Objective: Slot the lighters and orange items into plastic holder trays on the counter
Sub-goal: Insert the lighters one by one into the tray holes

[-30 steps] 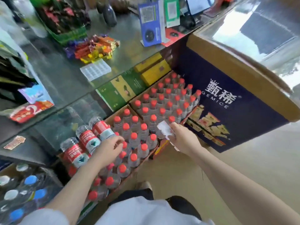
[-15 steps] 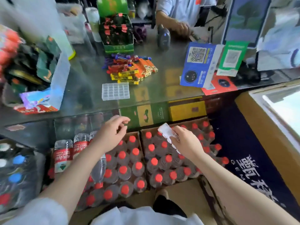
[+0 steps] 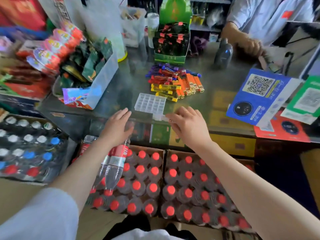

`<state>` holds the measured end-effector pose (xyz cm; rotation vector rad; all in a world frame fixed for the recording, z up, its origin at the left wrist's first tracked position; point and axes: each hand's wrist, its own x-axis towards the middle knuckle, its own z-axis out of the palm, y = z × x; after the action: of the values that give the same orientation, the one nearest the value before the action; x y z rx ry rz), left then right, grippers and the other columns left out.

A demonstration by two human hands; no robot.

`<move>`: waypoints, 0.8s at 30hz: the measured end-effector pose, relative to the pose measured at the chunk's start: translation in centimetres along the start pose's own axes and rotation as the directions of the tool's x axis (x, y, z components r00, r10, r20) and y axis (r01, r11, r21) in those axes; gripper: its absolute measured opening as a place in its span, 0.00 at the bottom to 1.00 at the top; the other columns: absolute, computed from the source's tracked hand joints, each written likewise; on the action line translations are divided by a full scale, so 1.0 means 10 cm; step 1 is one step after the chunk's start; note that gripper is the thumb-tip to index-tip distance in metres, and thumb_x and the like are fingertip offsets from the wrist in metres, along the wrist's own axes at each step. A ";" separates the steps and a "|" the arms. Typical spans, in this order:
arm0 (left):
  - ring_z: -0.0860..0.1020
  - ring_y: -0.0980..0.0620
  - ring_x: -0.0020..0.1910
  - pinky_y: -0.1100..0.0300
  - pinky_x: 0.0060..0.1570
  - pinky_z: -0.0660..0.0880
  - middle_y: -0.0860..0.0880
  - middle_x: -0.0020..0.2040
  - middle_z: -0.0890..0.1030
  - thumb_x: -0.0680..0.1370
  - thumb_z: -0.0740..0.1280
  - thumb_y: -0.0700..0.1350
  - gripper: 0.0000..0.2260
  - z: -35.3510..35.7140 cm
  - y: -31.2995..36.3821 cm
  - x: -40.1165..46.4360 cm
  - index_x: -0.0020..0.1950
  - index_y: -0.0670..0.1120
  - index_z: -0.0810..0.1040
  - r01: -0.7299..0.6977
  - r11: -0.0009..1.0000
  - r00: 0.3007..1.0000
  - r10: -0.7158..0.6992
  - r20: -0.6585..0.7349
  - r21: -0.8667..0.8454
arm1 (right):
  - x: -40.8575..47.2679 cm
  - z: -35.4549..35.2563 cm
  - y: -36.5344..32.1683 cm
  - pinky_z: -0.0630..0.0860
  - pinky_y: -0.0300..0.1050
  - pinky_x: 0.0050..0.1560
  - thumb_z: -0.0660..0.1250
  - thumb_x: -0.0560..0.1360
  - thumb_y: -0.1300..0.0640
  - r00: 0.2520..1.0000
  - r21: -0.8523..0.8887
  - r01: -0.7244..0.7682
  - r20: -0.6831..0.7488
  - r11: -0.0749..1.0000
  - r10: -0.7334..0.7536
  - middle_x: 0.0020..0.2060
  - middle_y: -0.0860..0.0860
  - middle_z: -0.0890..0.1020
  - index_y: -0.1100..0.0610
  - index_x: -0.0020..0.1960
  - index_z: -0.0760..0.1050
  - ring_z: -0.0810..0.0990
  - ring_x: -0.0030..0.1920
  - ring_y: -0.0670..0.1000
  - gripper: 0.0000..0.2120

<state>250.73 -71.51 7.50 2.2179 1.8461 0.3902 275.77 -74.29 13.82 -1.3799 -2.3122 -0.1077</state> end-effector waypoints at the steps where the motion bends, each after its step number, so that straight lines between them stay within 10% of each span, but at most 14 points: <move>1: 0.60 0.45 0.71 0.55 0.69 0.54 0.42 0.72 0.62 0.75 0.66 0.46 0.26 -0.03 -0.04 0.01 0.70 0.40 0.64 -0.012 0.999 1.000 0.012 -0.006 -0.053 | 0.05 0.05 -0.05 0.73 0.47 0.34 0.70 0.67 0.64 0.999 -0.017 0.041 0.007 0.999 -0.040 0.37 0.56 0.80 0.57 0.47 0.80 0.77 0.35 0.58 0.09; 7: 0.64 0.56 0.67 0.61 0.63 0.62 0.51 0.70 0.64 0.63 0.76 0.54 0.43 -0.32 -0.30 0.02 0.72 0.49 0.60 0.025 0.914 0.981 0.055 0.186 -0.406 | 0.40 0.42 -0.43 0.73 0.44 0.32 0.72 0.64 0.62 0.979 -0.044 0.197 0.060 0.979 -0.194 0.36 0.54 0.80 0.54 0.44 0.81 0.77 0.34 0.56 0.10; 18: 0.62 0.52 0.67 0.56 0.66 0.59 0.49 0.69 0.64 0.60 0.70 0.65 0.44 -0.43 -0.79 0.27 0.71 0.48 0.61 -0.135 0.954 0.961 0.191 0.199 -0.268 | 0.64 0.95 -0.84 0.76 0.44 0.39 0.75 0.63 0.54 0.954 0.029 0.236 0.182 0.971 -0.238 0.38 0.53 0.80 0.54 0.51 0.80 0.78 0.38 0.55 0.17; 24: 0.63 0.53 0.65 0.56 0.65 0.59 0.50 0.66 0.66 0.60 0.66 0.69 0.44 -0.42 -0.83 0.35 0.70 0.47 0.63 -0.194 0.951 0.956 0.238 0.171 -0.241 | 0.76 0.83 -0.60 0.76 0.54 0.52 0.63 0.75 0.54 0.991 0.263 -0.031 0.132 0.964 -0.004 0.55 0.60 0.78 0.61 0.59 0.74 0.78 0.53 0.61 0.16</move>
<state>242.23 -66.56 8.85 2.2198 1.3911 0.3773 264.87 -68.71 10.42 -1.2992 -2.3209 0.2957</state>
